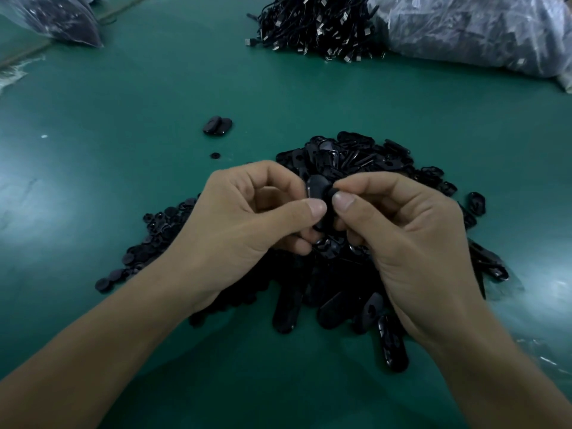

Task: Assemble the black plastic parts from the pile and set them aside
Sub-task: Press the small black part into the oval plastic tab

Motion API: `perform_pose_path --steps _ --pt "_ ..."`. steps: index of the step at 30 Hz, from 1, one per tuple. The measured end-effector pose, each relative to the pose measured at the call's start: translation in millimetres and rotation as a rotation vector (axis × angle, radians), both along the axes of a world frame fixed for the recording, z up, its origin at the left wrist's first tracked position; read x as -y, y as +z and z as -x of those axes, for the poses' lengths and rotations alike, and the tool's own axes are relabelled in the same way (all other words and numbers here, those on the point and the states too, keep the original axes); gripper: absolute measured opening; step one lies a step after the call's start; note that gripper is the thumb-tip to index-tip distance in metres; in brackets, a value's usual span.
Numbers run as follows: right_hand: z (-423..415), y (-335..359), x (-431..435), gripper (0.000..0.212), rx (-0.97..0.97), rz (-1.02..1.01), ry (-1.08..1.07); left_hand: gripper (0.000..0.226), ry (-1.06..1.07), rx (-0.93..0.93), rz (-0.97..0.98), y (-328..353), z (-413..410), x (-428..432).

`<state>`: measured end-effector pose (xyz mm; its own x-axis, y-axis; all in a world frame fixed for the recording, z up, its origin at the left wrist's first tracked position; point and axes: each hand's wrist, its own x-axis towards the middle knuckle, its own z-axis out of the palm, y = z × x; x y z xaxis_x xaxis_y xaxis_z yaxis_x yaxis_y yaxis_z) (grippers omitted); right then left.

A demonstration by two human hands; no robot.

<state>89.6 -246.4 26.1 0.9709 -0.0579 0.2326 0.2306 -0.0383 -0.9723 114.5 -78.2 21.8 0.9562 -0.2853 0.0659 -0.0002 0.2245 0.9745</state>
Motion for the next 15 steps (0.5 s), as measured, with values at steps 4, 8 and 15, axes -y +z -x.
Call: perform_pose_path --steps 4,8,15 --pt "-0.2 0.7 1.8 0.015 0.004 0.021 -0.003 0.051 0.003 -0.027 0.012 -1.0 -0.5 1.6" --pt "-0.7 0.1 2.7 0.014 -0.033 0.017 0.009 0.043 0.034 0.025 -0.001 -0.5 -0.7 2.3" --pt "-0.1 4.3 4.7 0.012 -0.058 0.054 0.025 0.032 0.115 0.105 -0.045 -2.7 1.8 4.3"
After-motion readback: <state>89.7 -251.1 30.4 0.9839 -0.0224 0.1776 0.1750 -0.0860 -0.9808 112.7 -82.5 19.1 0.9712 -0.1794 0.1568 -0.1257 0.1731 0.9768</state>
